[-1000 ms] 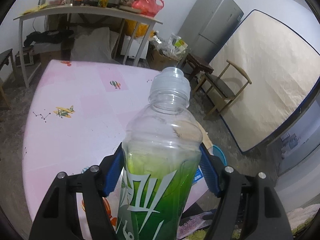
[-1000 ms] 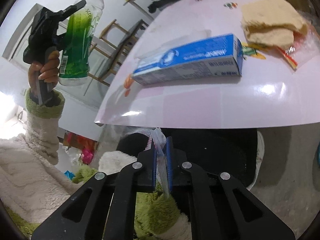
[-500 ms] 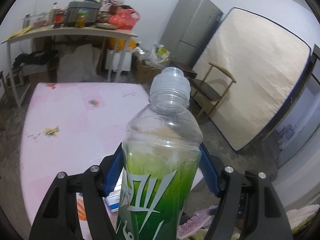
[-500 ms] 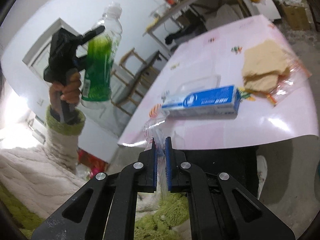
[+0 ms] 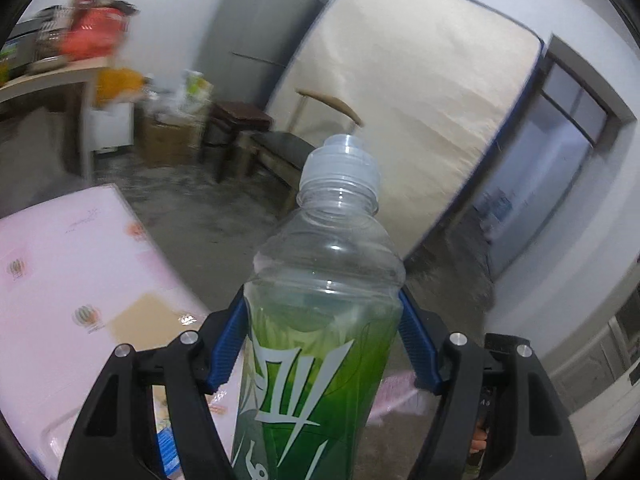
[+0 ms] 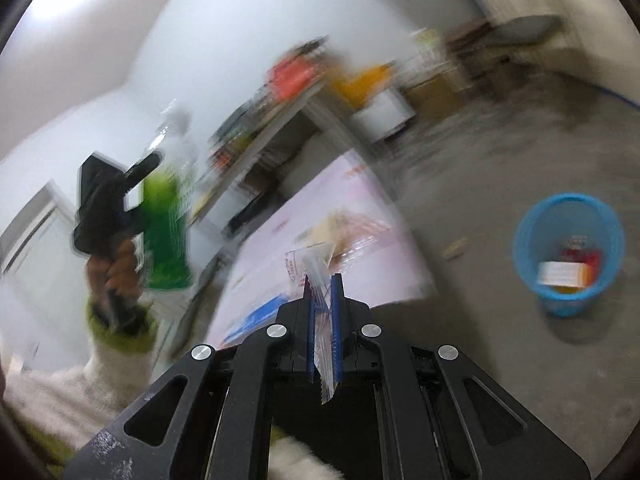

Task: Collect trash
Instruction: 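Carry bottle and bag to the blue wastebasket and open both tools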

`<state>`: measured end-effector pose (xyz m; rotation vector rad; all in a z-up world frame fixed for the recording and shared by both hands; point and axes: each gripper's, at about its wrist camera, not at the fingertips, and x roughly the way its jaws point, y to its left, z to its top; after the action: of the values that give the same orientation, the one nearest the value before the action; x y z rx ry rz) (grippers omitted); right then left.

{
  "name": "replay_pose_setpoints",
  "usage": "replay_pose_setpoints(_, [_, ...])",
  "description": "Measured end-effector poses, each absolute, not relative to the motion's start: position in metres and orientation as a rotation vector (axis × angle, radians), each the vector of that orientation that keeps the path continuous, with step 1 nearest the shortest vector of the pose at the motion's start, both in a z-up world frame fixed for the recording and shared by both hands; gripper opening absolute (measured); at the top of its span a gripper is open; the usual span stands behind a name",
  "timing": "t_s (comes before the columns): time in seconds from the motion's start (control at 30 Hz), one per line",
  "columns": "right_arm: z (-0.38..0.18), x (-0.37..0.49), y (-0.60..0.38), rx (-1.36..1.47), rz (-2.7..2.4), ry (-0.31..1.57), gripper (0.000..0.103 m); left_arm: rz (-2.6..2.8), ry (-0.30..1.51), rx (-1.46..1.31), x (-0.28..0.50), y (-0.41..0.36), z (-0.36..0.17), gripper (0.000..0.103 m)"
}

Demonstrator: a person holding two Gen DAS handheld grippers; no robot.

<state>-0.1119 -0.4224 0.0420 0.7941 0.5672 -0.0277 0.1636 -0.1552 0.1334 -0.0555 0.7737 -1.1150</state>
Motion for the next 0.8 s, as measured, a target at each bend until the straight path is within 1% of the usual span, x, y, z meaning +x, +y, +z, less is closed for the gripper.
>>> replay_pose_setpoints(0.13, [0.022,-0.122,-0.468,0.806,-0.232,0.565,0.006,-1.162,0.817,0.024,0.173,-0.251,0.105,0.069])
replay_pose_setpoints(0.2, [0.003,-0.116,-0.488,0.834,-0.290,0.581,0.006,-1.161,0.848,0.079,0.177,-0.303,0.082,0.069])
replay_pose_setpoints(0.33, [-0.047,-0.091,-0.527,0.897,-0.385,0.655,0.006,-1.142,0.976,0.151,0.189,-0.395,0.014,0.069])
replay_pose_setpoints(0.47, [-0.095,-0.074,-0.562,0.974,-0.449,0.719,0.006,-1.101,1.097,0.157,0.207,-0.454,-0.051,0.069])
replay_pose_setpoints(0.57, [-0.124,-0.063,-0.576,1.008,-0.497,0.762,0.006,-1.068,1.157,0.145,0.221,-0.489,-0.090,0.069])
replay_pose_setpoints(0.7, [-0.145,-0.056,-0.592,1.031,-0.527,0.780,0.007,-1.024,1.184,0.119,0.230,-0.527,-0.122,0.069])
replay_pose_setpoints(0.77, [-0.155,-0.051,-0.602,1.035,-0.548,0.780,0.007,-1.010,1.195,0.124,0.230,-0.537,-0.134,0.071])
replay_pose_setpoints(0.8, [-0.163,-0.046,-0.608,1.032,-0.559,0.788,0.008,-0.996,1.203,0.128,0.233,-0.539,-0.137,0.077])
